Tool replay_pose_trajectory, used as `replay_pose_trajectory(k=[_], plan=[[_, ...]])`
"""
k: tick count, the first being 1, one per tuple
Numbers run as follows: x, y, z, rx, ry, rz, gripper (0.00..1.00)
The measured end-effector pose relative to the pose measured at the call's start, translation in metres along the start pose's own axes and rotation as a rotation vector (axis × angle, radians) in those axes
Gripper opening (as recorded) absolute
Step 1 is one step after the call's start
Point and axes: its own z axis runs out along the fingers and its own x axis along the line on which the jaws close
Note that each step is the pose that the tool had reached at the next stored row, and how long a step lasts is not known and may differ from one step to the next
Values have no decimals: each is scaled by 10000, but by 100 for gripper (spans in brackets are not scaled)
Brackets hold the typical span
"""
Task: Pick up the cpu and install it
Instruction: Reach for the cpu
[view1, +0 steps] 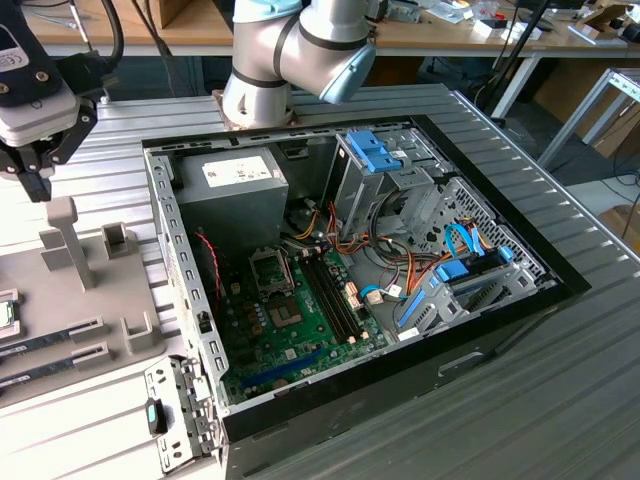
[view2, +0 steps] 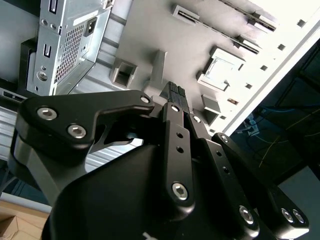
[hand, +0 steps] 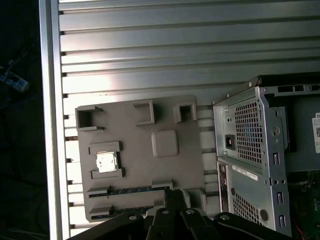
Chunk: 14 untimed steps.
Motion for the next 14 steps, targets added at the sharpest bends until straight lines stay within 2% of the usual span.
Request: replay_pose_trajectory(k=[14], plan=[[56,-5,9,-1,-1,0,11]])
